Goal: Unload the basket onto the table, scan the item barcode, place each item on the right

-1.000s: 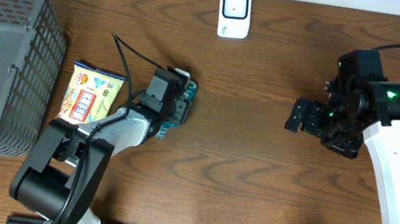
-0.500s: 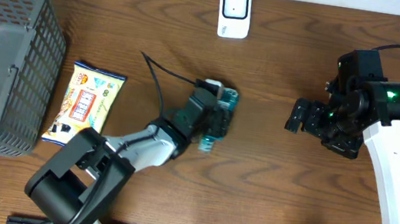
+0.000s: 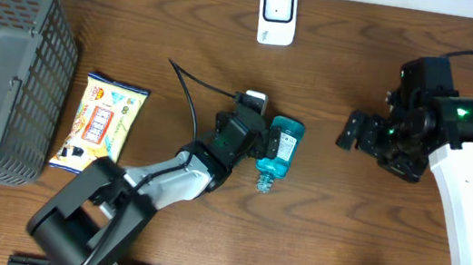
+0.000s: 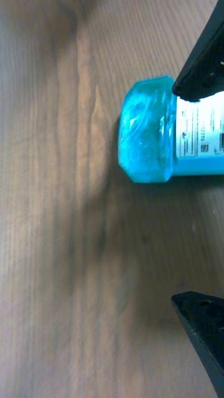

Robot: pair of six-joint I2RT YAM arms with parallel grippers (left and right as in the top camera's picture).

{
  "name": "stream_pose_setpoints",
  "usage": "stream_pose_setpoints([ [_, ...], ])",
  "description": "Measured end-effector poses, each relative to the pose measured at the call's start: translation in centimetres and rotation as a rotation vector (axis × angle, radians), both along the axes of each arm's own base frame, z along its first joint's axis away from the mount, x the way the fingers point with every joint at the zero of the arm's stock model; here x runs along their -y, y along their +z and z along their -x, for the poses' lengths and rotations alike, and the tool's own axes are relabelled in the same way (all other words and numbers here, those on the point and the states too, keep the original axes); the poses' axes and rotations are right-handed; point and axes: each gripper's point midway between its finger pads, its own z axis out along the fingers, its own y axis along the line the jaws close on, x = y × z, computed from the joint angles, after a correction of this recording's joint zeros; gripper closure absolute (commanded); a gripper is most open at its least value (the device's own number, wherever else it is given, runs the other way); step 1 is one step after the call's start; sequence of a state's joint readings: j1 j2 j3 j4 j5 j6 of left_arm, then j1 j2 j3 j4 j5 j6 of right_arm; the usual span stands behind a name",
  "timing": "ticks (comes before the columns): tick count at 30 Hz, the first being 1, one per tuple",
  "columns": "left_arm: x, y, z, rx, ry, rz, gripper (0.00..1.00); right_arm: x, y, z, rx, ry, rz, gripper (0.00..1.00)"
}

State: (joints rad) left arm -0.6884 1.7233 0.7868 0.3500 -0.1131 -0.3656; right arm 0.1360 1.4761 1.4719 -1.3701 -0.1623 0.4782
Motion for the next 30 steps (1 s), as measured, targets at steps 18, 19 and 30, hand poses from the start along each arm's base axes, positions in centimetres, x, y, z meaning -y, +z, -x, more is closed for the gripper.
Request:
stream_pose_setpoints([
  [18, -19.2, 18.5, -3.6, 0.402, 0.597, -0.133, 0.02, -11.6, -12.0, 0.3, 0.015, -0.028, -0.458, 0.01],
  [19, -19.8, 18.1, -3.5, 0.384, 0.610, -0.145, 0.02, -12.1, -12.1, 0.6, 0.015, -0.015, -0.450, 0.01],
  [30, -23.9, 15.8, -3.0, 0.283, 0.772, -0.091, 0.02, -12.3, -14.2, 2.5, 0.003, -0.086, -0.234, 0.01],
])
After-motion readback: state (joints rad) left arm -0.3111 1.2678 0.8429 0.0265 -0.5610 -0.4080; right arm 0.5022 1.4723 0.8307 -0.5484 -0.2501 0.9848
